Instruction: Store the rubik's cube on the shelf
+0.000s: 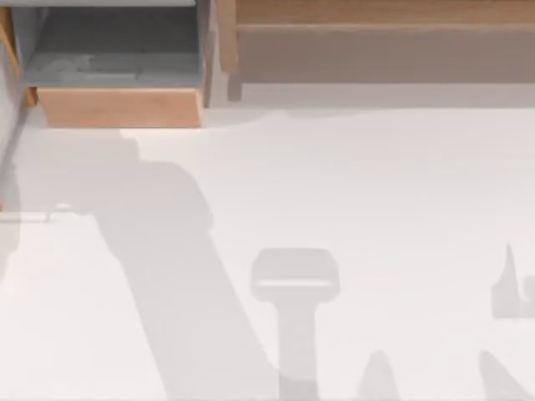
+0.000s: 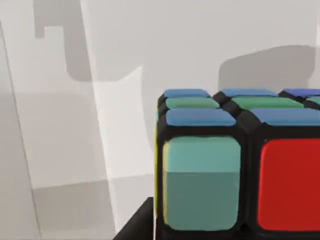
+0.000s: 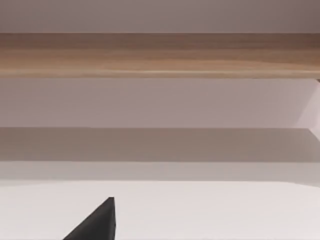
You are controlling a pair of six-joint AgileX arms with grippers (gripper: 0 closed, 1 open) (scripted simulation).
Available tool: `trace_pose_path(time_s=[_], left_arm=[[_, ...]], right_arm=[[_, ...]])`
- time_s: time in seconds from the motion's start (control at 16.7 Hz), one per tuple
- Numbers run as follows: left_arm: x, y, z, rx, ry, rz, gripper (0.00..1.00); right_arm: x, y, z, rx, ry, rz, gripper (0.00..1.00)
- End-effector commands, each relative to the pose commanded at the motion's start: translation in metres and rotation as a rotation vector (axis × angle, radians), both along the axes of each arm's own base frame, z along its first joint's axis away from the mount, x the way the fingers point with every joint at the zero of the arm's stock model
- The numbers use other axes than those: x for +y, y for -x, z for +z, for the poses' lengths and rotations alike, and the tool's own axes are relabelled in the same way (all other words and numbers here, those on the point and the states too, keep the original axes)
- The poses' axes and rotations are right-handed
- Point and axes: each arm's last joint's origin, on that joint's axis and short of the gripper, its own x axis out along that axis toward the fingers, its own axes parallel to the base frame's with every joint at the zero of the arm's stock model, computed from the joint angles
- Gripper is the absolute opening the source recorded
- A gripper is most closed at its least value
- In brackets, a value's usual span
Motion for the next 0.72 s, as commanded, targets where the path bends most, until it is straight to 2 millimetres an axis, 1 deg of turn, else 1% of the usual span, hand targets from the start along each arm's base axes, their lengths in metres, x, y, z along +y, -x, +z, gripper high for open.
trace_pose_path(time_s=[0.12, 0.18, 0.24, 0.3, 0.42, 0.54, 0.6, 0.72], left_arm=[[0.002, 0.010, 0.026, -0.037, -0.003, -0.013, 0.00], [0.006, 0.015, 0.034, -0.048, -0.006, -0.014, 0.00], [0.010, 0.018, 0.040, -0.054, -0.010, -0.012, 0.00], [0.015, 0.020, 0.040, -0.053, -0.013, -0.006, 0.00], [0.025, 0.018, 0.032, -0.036, -0.017, 0.012, 0.00], [0.031, 0.011, 0.017, -0.011, -0.021, 0.036, 0.00], [0.030, 0.006, 0.009, 0.001, -0.021, 0.045, 0.00], [0.022, -0.004, -0.005, 0.019, -0.022, 0.054, 0.00]], right_arm=[[0.000, 0.000, 0.000, 0.000, 0.000, 0.000, 1.00], [0.000, 0.000, 0.000, 0.000, 0.000, 0.000, 1.00], [0.000, 0.000, 0.000, 0.000, 0.000, 0.000, 1.00], [0.000, 0.000, 0.000, 0.000, 0.000, 0.000, 1.00], [0.000, 0.000, 0.000, 0.000, 0.000, 0.000, 1.00], [0.000, 0.000, 0.000, 0.000, 0.000, 0.000, 1.00], [0.000, 0.000, 0.000, 0.000, 0.000, 0.000, 1.00], [0.000, 0.000, 0.000, 0.000, 0.000, 0.000, 1.00]])
